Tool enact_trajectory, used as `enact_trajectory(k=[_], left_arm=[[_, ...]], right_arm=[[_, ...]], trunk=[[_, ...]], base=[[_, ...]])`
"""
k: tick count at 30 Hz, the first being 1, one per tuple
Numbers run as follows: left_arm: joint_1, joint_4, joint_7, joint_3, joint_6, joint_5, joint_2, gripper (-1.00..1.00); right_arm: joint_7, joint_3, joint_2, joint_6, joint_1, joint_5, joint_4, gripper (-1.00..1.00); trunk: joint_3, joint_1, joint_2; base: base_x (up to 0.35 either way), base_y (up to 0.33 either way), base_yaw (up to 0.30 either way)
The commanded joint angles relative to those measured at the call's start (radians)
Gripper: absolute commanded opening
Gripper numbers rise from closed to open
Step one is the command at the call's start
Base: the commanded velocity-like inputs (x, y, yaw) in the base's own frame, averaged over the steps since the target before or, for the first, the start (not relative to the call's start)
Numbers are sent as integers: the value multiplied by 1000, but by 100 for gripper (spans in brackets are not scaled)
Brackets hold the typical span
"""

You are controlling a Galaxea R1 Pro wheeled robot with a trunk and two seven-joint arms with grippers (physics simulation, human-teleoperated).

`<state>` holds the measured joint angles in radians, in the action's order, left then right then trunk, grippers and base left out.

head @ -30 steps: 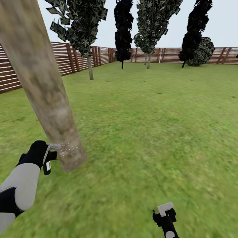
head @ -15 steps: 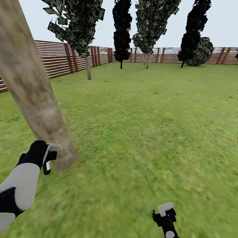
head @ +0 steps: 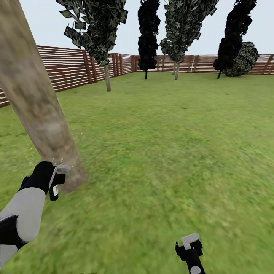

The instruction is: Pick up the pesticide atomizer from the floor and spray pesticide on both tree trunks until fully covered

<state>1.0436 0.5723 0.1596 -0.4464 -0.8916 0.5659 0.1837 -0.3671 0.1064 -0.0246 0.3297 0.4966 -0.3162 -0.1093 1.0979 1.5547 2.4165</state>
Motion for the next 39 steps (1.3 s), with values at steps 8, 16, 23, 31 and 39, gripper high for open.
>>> enact_trajectory(k=[8,16,23,31,39], left_arm=[[3,2,8,-5,-5,11,-2,-100],[2,1,8,-5,-6,10,-4,-100],[1,1,8,-6,-6,11,-4,-100],[1,1,8,-5,-6,11,-4,-100],[3,1,6,-5,-6,11,-4,-100]], right_arm=[[-7,8,0,0,1,0,1,100],[-7,7,2,0,0,0,1,100],[-7,7,0,0,0,0,0,100],[-7,8,0,0,1,0,0,100],[-7,7,0,0,0,0,0,100]], trunk=[[1,0,0],[0,0,0],[0,0,0],[0,0,0],[0,0,0]], base=[[55,-277,278],[251,-130,103],[226,-164,0],[7,-274,133],[66,-262,226]])
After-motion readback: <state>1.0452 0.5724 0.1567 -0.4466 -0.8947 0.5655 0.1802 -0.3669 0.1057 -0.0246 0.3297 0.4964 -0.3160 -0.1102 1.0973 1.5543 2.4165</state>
